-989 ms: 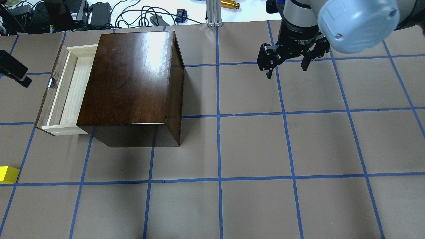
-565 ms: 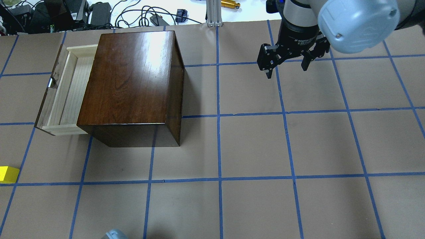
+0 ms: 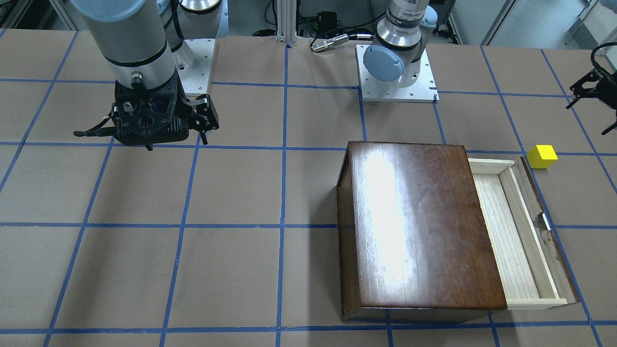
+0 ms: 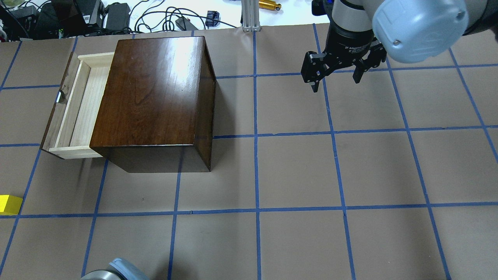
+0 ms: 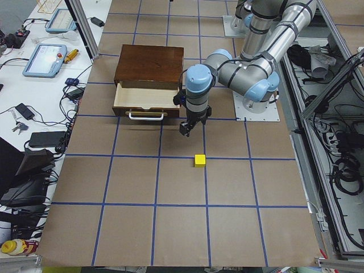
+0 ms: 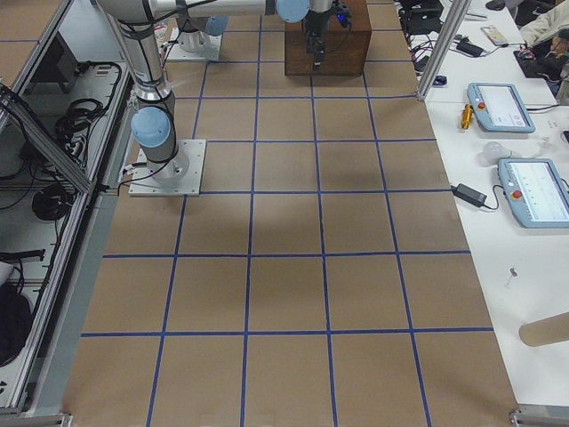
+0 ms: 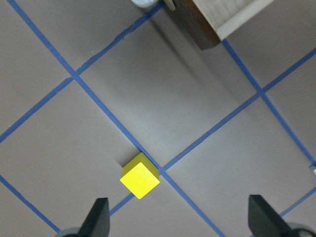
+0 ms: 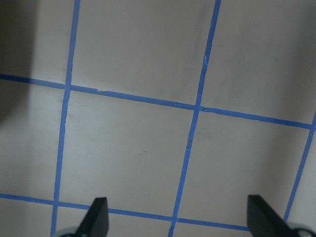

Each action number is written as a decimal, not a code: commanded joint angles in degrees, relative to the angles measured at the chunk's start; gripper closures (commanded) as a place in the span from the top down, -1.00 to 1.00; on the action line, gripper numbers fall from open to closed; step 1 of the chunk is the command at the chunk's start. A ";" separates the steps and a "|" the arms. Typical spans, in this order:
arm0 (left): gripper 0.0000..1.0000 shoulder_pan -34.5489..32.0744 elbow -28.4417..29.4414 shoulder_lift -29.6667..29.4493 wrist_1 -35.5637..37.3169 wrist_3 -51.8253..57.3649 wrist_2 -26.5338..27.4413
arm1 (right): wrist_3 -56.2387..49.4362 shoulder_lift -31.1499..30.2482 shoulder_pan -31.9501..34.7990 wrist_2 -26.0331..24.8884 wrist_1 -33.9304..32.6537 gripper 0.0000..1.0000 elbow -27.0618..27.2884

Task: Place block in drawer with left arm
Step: 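Move the left gripper down toward the yellow block on the table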

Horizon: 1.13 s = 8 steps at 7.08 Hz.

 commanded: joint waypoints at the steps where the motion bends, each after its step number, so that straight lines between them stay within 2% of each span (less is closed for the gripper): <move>1: 1.00 2.85 -5.43 -2.52 9.85 17.92 -0.44 | 0.06 0.00 0.00 0.00 0.00 1.00 0.00; 4: 1.00 6.44 -8.14 -6.65 10.93 31.48 -0.53 | 0.06 0.00 0.00 0.00 0.00 1.00 0.00; 5: 1.00 6.54 -9.47 -7.88 15.11 32.81 -0.53 | -0.03 0.00 0.00 0.00 0.00 1.00 0.00; 8: 1.00 6.54 -11.41 -11.66 20.16 35.81 -0.70 | 0.06 0.00 0.00 0.00 0.00 1.00 0.00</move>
